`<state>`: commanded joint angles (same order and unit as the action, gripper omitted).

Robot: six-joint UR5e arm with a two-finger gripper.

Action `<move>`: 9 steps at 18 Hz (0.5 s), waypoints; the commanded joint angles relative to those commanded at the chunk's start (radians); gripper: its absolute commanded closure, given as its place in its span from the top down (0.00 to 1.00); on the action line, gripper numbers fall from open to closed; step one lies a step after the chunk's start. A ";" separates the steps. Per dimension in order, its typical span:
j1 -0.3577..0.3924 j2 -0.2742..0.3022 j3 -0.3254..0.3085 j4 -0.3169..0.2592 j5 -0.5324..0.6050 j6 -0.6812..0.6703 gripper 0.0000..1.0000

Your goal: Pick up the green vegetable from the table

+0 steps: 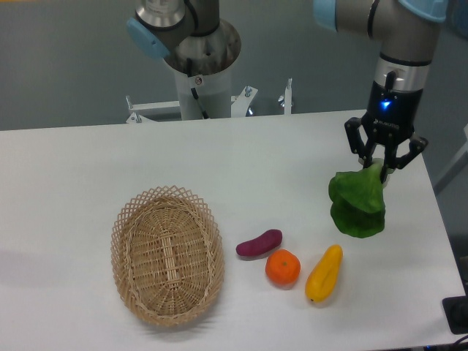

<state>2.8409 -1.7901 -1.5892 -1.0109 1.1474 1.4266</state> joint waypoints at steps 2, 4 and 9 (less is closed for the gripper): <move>-0.002 -0.002 0.000 0.000 0.000 0.000 0.35; -0.002 -0.003 0.002 0.000 0.000 0.002 0.35; -0.003 -0.006 0.002 0.011 0.002 0.000 0.35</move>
<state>2.8379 -1.7963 -1.5877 -1.0002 1.1490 1.4266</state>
